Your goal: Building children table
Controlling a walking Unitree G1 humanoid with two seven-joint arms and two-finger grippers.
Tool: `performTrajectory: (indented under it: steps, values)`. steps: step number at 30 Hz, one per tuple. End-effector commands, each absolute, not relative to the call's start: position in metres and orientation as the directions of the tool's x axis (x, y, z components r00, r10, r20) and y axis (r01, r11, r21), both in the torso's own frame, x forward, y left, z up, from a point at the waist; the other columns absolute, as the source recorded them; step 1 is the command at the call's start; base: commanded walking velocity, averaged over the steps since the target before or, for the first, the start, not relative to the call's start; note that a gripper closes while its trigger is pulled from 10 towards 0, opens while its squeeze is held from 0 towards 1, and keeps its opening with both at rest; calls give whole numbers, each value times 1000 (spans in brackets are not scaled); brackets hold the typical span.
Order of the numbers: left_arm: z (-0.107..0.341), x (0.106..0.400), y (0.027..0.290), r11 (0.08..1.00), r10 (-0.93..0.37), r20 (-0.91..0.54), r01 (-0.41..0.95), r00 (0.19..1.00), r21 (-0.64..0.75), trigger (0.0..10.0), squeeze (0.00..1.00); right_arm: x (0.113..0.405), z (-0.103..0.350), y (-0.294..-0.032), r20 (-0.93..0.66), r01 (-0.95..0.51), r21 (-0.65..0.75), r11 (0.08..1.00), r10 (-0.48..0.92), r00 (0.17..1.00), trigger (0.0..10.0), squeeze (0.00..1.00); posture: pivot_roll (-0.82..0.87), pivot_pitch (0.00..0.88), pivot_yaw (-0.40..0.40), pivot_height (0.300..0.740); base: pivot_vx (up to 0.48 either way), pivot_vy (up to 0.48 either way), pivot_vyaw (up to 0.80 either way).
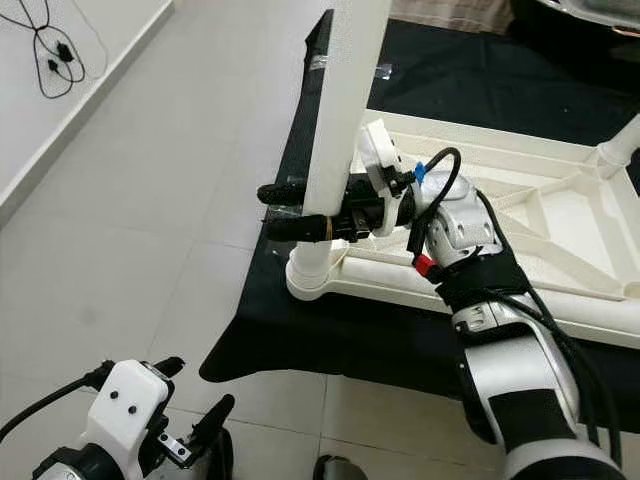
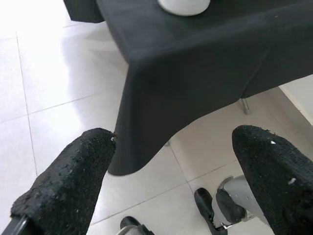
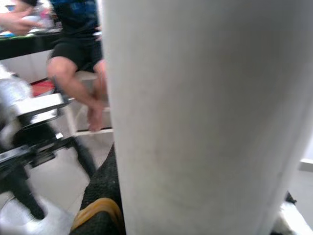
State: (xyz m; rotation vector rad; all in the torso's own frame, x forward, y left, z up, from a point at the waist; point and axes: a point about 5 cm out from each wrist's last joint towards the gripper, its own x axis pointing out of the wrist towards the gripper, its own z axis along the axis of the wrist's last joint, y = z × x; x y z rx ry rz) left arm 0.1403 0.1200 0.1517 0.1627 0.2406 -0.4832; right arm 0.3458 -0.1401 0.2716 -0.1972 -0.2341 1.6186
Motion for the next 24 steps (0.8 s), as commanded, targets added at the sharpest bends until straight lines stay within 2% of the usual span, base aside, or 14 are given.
performTrajectory:
  steps: [1, 3, 5, 6, 7, 10, 12, 15, 17, 19, 21, 22, 23, 24]
  values:
    - [151, 138, 118, 868, -452, -272, 489, 850, 87, 10000, 0, 349, 248, -135, 5, -981, -193, 14, 1000, 13, 10000, 0, 187, 276, -56, 740, 0, 0, 0]
    - [151, 138, 117, 868, -452, -271, 490, 850, 87, 10000, 0, 349, 247, -135, 5, -982, -188, 18, 1000, 18, 10000, 0, 187, 276, -56, 740, 0, 0, 0]
    - [151, 139, 117, 869, -451, -267, 487, 852, 86, 10000, 0, 351, 241, -133, -7, -980, -187, 70, 997, 72, 10000, 0, 183, 272, -59, 740, 0, 0, 0]
    - [151, 140, 116, 870, -450, -263, 485, 853, 85, 10000, 0, 353, 237, -131, -24, -974, -190, 121, 991, 128, 10000, 0, 179, 272, -62, 740, 0, 0, 0]
    - [151, 140, 116, 870, -450, -263, 485, 853, 85, 10000, 0, 353, 237, -131, -24, -974, -190, 121, 991, 128, 10000, 0, 179, 272, -62, 740, 0, 0, 0]
    - [151, 142, 115, 872, -449, -255, 482, 856, 84, 10000, 0, 360, 232, -129, -44, -939, -230, 255, 961, 271, 10000, 0, 167, 267, -67, 740, 0, 0, 0]
    - [151, 143, 113, 872, -451, -251, 483, 857, 82, 10000, 0, 362, 231, -131, -44, -920, -238, 311, 943, 330, 10000, 0, 164, 265, -68, 740, 0, 0, 0]
    - [152, 143, 113, 872, -451, -248, 483, 857, 82, 10000, 0, 362, 231, -131, -43, -911, -239, 335, 934, 355, 10000, 0, 164, 265, -68, 740, 0, 0, 0]
    - [152, 145, 112, 873, -451, -242, 481, 859, 79, 10000, 0, 361, 229, -127, -35, -885, -234, 403, 906, 422, 10000, 0, 153, 261, -67, 740, 0, 0, 0]
    - [152, 145, 112, 873, -451, -242, 481, 859, 79, 10000, 0, 361, 229, -127, -35, -885, -234, 403, 906, 422, 10000, 0, 153, 261, -67, 740, 0, 0, 0]
    - [152, 147, 111, 875, -451, -236, 479, 861, 76, 10000, 0, 363, 223, -124, -75, -843, -208, 495, 852, 519, 10000, 0, 147, 259, -69, 740, 0, 0, 0]
    - [152, 147, 111, 875, -451, -236, 479, 861, 76, 10000, 0, 363, 223, -124, -75, -843, -208, 495, 852, 519, 10000, 0, 147, 259, -69, 740, 0, 0, 0]
    - [152, 147, 110, 875, -452, -233, 479, 861, 76, 10000, 0, 366, 219, -124, -95, -800, -219, 559, 804, 588, 10000, 0, 143, 255, -73, 740, 0, 0, 0]
    - [152, 147, 110, 875, -452, -233, 479, 861, 76, 10000, 0, 366, 219, -124, -95, -800, -219, 559, 804, 588, 10000, 0, 143, 255, -73, 740, 0, 0, 0]
